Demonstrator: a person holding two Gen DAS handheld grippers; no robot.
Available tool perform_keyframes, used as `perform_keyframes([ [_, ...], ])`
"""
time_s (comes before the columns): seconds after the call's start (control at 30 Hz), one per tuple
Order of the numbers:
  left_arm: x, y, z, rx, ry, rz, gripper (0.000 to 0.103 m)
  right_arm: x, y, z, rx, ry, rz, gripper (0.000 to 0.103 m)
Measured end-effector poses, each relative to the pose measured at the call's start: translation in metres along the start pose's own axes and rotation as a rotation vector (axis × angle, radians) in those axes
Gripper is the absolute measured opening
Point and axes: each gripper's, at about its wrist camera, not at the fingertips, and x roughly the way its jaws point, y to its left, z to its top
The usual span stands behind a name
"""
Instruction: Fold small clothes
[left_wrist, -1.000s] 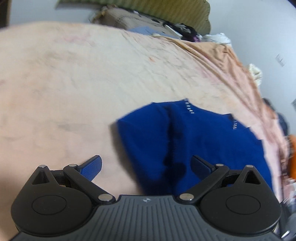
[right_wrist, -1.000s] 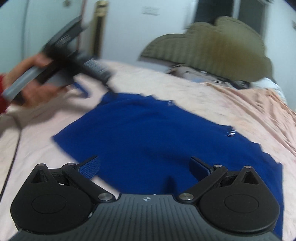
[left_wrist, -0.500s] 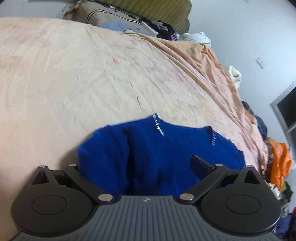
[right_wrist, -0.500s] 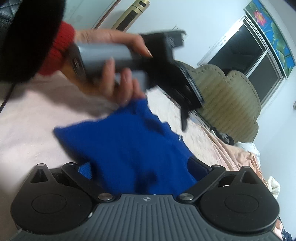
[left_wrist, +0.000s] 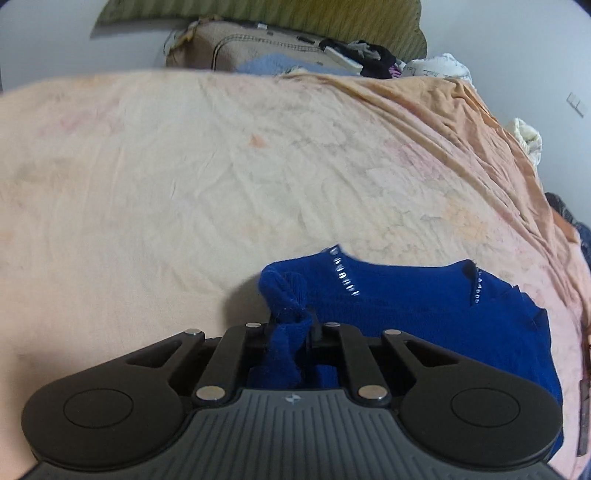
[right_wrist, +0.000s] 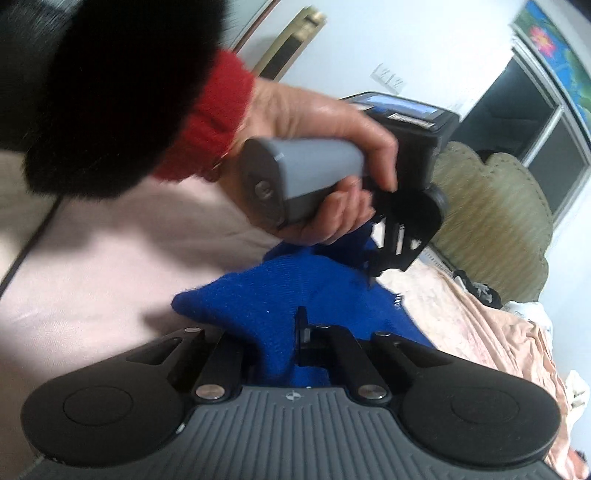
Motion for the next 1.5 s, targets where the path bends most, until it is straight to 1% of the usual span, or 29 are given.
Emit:
perform_keyframes([
  [0.17,-0.023,-0.036,0.013,0.008,-0.027,0.065,0.010,-0.031,-0.031,-0.009,0.075,-0.080,-0.071,0.004],
  [0.33,-0.034,-0.081,0.023,0.038,-0.059,0.091,0.009,-0.064,-0.067,-0.029,0.195,-0.098,-0.115,0.004],
  [0.47,-0.033,-0.123,0.024,0.079,-0.079,0.108,0.009,-0.086,-0.095,-0.045,0.285,-0.112,-0.148,0.004],
  [0.6,-0.024,-0.167,0.023,0.133,-0.085,0.122,0.009,-0.103,-0.121,-0.066,0.364,-0.114,-0.173,0.004],
  [0.63,-0.021,-0.177,0.023,0.147,-0.085,0.124,0.009,-0.093,-0.136,-0.074,0.386,-0.111,-0.175,0.004],
  [0.7,-0.012,-0.202,0.022,0.184,-0.081,0.129,0.009,-0.095,-0.148,-0.087,0.425,-0.106,-0.186,0.004],
  [0.8,0.005,-0.238,0.017,0.240,-0.071,0.133,0.009,-0.099,-0.167,-0.110,0.492,-0.099,-0.200,0.004],
  [0.9,0.027,-0.273,0.008,0.309,-0.061,0.149,0.009,-0.102,-0.188,-0.134,0.586,-0.090,-0.207,0.004],
  [0.97,0.042,-0.292,0.003,0.337,-0.046,0.152,0.009,-0.104,-0.200,-0.151,0.654,-0.080,-0.209,0.004],
  [1.13,0.078,-0.323,-0.011,0.363,-0.004,0.149,0.009,-0.108,-0.226,-0.196,0.844,-0.049,-0.197,0.005],
  [1.27,0.099,-0.339,-0.018,0.396,0.000,0.174,0.009,-0.104,-0.240,-0.229,1.001,-0.022,-0.164,0.005],
  [1.37,0.111,-0.345,-0.022,0.414,0.002,0.175,0.010,-0.094,-0.251,-0.249,1.120,0.006,-0.096,0.007],
  [1.4,0.113,-0.345,-0.022,0.415,-0.003,0.168,0.010,-0.093,-0.253,-0.256,1.160,0.016,-0.069,0.009],
  [1.43,0.113,-0.346,-0.022,0.412,-0.012,0.153,0.011,-0.091,-0.256,-0.263,1.202,0.025,-0.043,0.016],
  [1.47,0.113,-0.346,-0.021,0.401,-0.017,0.143,0.012,-0.089,-0.257,-0.270,1.244,0.034,-0.017,0.018],
  [1.5,0.113,-0.346,-0.018,0.383,-0.016,0.132,0.017,-0.086,-0.258,-0.275,1.277,0.042,0.006,0.019],
])
